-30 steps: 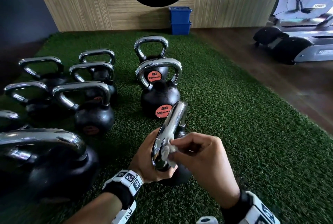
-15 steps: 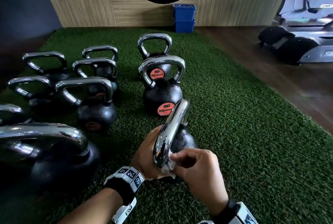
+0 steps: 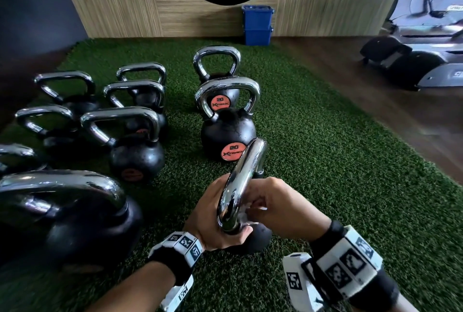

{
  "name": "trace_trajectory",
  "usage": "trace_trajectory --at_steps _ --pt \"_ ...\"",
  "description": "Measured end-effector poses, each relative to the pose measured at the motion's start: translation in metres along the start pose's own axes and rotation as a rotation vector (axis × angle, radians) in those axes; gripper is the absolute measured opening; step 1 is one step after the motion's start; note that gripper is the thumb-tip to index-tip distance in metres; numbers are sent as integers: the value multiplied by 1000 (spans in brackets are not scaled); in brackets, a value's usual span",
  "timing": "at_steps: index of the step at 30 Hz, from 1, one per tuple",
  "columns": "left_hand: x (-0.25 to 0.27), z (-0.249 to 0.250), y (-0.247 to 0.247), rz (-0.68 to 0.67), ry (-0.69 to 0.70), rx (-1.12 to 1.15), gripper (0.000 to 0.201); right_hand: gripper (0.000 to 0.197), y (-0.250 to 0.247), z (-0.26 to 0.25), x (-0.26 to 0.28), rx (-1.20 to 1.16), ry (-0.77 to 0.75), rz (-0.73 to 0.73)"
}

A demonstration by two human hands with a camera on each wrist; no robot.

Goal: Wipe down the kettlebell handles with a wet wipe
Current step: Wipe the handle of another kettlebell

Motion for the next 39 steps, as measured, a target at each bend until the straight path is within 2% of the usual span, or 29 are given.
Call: trace_trajectory --at_steps 2,6,8,12,15,17,19,21,24,27,31,33,36,39 --pt "-1 -2 -4 43 -16 -22 89 14 2 4 -1 -104 6 -43" --pt "1 10 -2 9 -6 -63 92 10 12 14 -10 -25 43 -106" --pt "0 7 1 0 -8 -108 93 14 15 14 -10 -112 29 -120" --pt "1 3 -1 -4 -43 -114 98 19 20 16 -4 -562 47 -109" --pt "0 7 -1 -6 -1 -127 95 25 23 17 -2 -944 47 -83" --pt "-1 8 -1 5 18 -94 93 28 23 23 -5 -1181 75 -16" --pt "-2 9 -3 28 53 -106 91 31 27 28 -7 -1344 113 52" --pt "-2 8 -4 32 50 -79 92 33 34 29 -8 -1415 122 57" --pt "-3 6 -4 32 35 -77 92 29 34 30 -10 -1400 128 84" --pt "-2 10 -4 24 65 -120 87 17 22 40 -17 -1357 145 271" --pt "-1 10 -4 38 57 -132 95 20 21 51 -16 -1305 185 459" --pt "0 11 -4 40 58 -140 101 26 15 56 -10 -1130 221 575" --pt "0 13 -3 32 34 -109 101 21 -11 62 -4 -718 299 816" --pt "2 19 -3 21 24 -143 99 20 -28 61 -2 -396 396 940"
Point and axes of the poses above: each hand's wrist, its own x-axis away from the middle knuckle, its own y-axis out of the palm, z = x × y, the point moved 8 cm from there along -x, towards the middle knuckle, and after that the axes turned 10 degrees about x, right-handed, at the moved point
